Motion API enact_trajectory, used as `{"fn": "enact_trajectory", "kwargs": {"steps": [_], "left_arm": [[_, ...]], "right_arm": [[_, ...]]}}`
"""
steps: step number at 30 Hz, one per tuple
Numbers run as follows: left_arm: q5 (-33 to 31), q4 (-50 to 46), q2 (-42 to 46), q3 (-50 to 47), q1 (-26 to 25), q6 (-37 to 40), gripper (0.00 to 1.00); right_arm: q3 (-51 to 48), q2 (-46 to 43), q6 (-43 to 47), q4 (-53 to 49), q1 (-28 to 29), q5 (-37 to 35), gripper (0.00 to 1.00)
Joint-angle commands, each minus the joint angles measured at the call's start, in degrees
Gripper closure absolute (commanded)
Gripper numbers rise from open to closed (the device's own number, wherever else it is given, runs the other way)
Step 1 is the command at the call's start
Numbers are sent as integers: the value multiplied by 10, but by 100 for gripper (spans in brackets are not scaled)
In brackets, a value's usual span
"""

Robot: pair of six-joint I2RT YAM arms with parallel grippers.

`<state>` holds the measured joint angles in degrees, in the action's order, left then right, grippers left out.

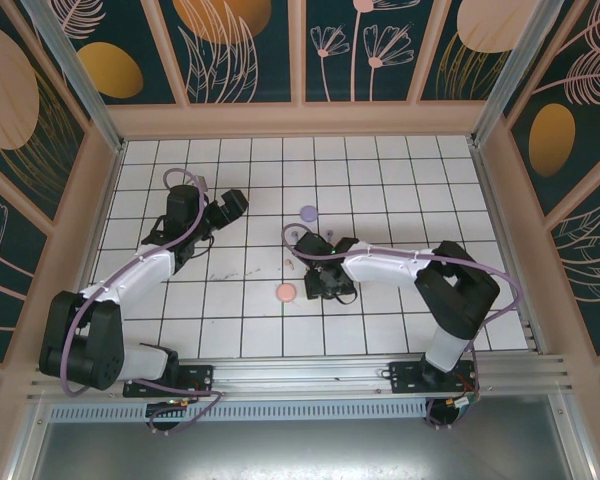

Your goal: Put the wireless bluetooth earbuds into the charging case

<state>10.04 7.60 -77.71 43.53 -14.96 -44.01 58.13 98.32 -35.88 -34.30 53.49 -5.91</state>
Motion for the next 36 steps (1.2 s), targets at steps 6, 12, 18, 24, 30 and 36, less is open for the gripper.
{"fn": "enact_trajectory", "kwargs": {"steps": [6, 12, 18, 24, 30, 36], "left_arm": [[2, 25, -10, 4, -2, 7, 1], [5, 28, -14, 5, -3, 7, 1], [5, 30, -13, 2, -2, 7, 1], [6, 32, -10, 3, -2, 8, 1], [7, 33, -12, 7, -2, 13, 1], [11, 36, -15, 8, -2, 15, 1]], "right_arm": [[16, 3, -5, -24, 36, 10, 34], [25, 7, -12, -35, 34, -9, 28], [49, 26, -29, -43, 30, -21, 27], [62, 38, -68, -51, 26, -31, 27], [58, 43, -75, -50, 27, -34, 28], [51, 42, -59, -46, 27, -31, 31]]}}
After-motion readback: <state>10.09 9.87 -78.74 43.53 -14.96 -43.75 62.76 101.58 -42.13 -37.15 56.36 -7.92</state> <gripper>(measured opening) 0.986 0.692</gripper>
